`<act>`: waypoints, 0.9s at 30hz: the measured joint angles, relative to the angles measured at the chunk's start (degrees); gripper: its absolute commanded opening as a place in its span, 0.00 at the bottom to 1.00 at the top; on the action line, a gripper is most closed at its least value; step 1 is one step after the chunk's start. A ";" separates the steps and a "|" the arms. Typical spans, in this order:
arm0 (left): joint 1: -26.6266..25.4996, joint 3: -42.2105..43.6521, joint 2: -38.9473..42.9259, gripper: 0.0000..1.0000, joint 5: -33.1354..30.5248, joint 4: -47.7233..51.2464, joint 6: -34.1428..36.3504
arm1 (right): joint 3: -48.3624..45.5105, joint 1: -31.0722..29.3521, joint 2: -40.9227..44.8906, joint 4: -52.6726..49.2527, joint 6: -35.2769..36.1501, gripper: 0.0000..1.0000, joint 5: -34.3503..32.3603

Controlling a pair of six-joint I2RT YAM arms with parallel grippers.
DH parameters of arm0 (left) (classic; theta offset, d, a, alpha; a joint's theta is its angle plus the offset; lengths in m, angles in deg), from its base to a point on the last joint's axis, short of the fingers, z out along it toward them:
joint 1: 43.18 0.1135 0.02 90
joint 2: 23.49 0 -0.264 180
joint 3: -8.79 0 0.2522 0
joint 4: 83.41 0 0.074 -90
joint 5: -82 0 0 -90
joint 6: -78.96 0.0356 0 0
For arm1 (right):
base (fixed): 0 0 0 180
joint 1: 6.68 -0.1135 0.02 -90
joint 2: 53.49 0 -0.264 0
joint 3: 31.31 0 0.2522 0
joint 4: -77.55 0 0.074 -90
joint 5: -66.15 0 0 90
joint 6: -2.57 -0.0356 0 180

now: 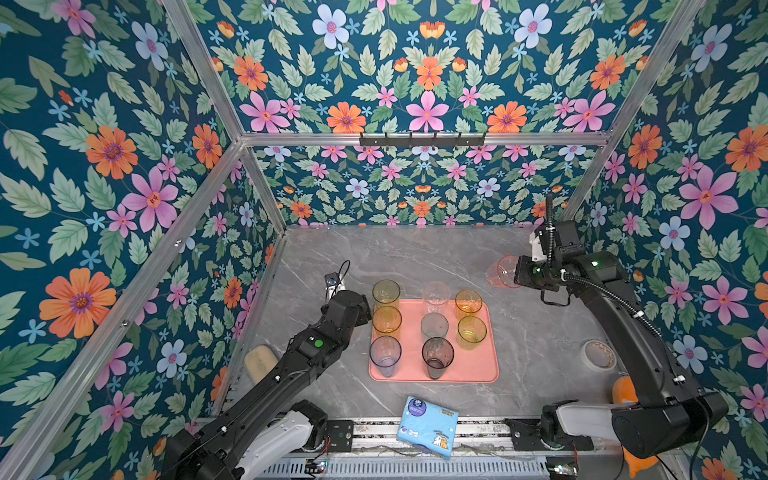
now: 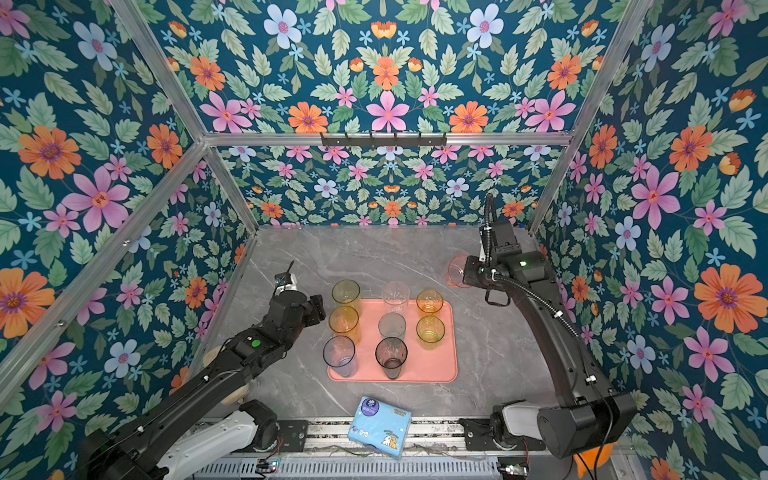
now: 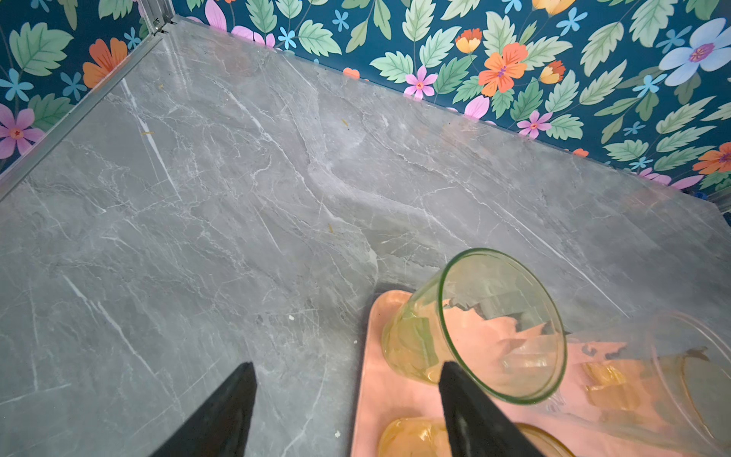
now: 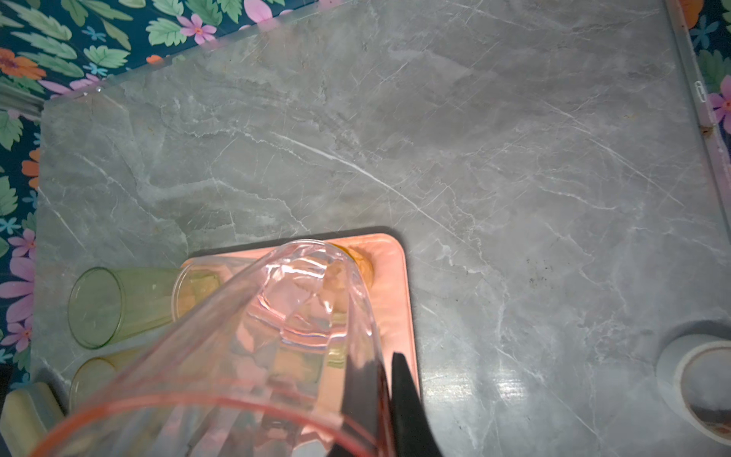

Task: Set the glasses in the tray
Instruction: 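Lift the pink cup with the right gripper and carry it over the tray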

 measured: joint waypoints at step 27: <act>0.00 -1.79 -2.91 0.76 1.33 -0.44 -0.11 | -8.48 -18.75 6.84 -6.71 -4.66 0.00 -6.58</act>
